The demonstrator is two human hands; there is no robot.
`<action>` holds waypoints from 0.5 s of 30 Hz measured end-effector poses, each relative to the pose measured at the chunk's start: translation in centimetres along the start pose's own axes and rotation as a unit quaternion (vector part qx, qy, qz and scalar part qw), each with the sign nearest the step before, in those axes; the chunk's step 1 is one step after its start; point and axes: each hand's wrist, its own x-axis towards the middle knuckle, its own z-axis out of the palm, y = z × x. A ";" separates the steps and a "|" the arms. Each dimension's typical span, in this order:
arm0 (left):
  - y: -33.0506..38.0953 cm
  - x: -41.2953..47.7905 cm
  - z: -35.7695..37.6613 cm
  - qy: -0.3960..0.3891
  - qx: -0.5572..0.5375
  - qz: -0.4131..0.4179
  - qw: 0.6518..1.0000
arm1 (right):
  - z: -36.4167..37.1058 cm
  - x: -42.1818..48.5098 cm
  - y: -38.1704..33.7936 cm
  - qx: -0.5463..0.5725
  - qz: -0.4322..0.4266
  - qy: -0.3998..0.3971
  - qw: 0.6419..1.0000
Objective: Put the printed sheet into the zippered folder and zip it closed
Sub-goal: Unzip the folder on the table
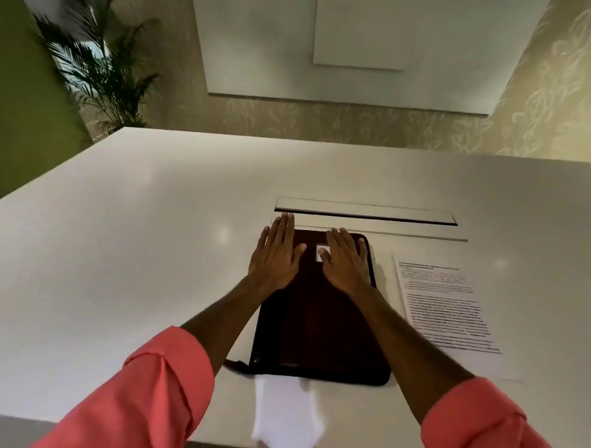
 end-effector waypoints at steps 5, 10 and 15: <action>-1.6 -0.5 1.8 -0.031 -0.018 -0.034 0.999 | 2.2 -0.4 -0.6 0.014 -0.045 -0.027 0.999; -3.2 0.4 2.7 -0.046 -0.055 -0.066 0.995 | 3.9 0.2 -0.9 0.073 -0.101 -0.029 0.992; -4.2 1.8 3.7 -0.056 -0.087 -0.059 0.993 | 4.0 3.1 -2.0 0.125 -0.123 -0.003 0.984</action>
